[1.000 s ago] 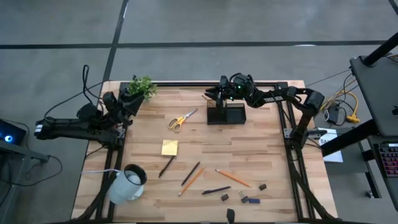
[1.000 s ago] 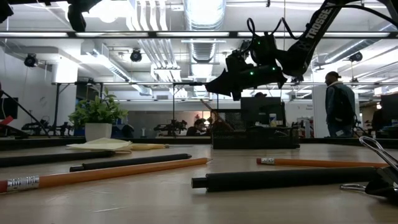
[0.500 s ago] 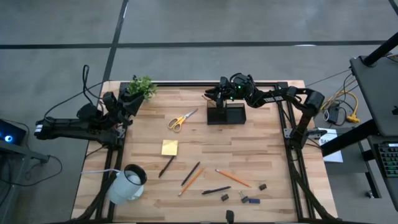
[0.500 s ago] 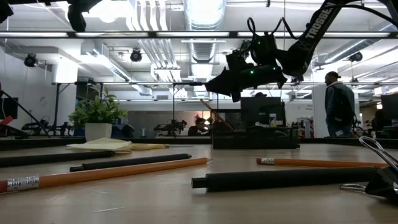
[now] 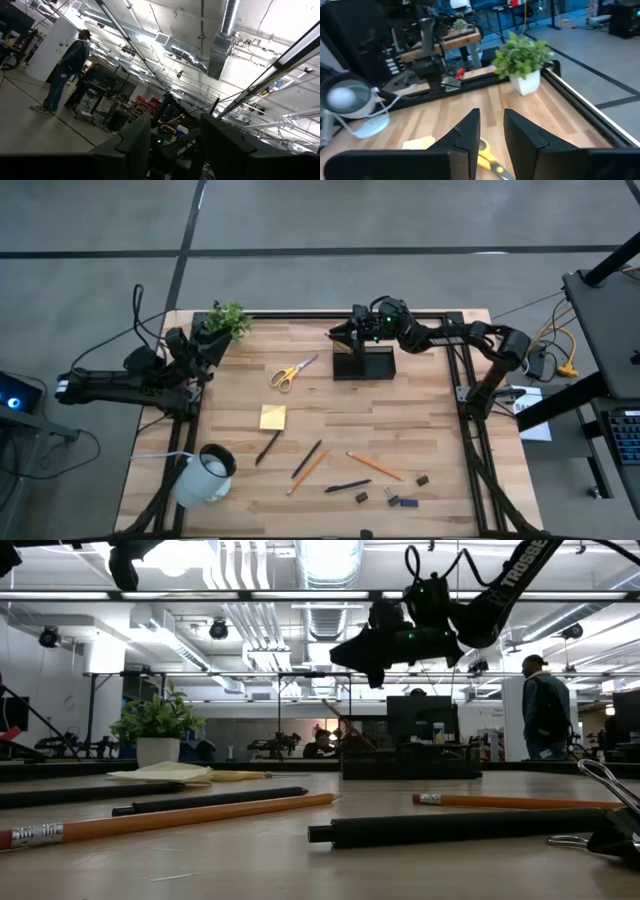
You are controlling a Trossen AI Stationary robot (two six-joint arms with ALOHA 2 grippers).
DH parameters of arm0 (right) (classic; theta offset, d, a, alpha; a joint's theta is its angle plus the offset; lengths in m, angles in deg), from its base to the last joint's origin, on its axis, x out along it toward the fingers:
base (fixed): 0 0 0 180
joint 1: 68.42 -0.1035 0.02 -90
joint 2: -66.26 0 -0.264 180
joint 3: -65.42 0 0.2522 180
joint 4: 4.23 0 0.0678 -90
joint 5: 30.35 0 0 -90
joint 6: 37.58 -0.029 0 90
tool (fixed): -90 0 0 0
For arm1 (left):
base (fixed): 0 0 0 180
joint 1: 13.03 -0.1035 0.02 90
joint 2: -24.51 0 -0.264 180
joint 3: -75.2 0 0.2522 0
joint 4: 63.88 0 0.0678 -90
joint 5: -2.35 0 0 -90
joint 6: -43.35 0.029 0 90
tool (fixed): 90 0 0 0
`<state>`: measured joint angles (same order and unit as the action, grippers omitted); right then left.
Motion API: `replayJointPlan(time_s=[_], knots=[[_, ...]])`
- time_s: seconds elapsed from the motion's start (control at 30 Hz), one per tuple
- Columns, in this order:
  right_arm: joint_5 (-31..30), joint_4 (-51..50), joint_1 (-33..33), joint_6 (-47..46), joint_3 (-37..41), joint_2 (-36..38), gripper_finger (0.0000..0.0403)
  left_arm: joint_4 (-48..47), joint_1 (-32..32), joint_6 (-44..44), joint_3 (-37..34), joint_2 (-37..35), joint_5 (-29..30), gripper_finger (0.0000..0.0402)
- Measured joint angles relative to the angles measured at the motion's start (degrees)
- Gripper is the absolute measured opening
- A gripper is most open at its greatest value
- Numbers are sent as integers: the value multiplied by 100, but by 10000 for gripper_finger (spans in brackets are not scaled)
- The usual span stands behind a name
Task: Pick and place office supplies into organizer
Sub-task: Put the right pencil into the desk organizer
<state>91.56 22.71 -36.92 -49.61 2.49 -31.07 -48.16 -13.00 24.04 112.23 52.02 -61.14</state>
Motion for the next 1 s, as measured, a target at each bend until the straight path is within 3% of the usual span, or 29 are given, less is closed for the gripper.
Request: replayJointPlan(time_s=[0.8,1.0], knots=[[-85,-1316,-1148,-2,0,1176,81,-5,-1,2,0,50,-1,157],[-628,-2171,-1487,-2,2,1445,81,-3,1,0,0,49,-1,157]])
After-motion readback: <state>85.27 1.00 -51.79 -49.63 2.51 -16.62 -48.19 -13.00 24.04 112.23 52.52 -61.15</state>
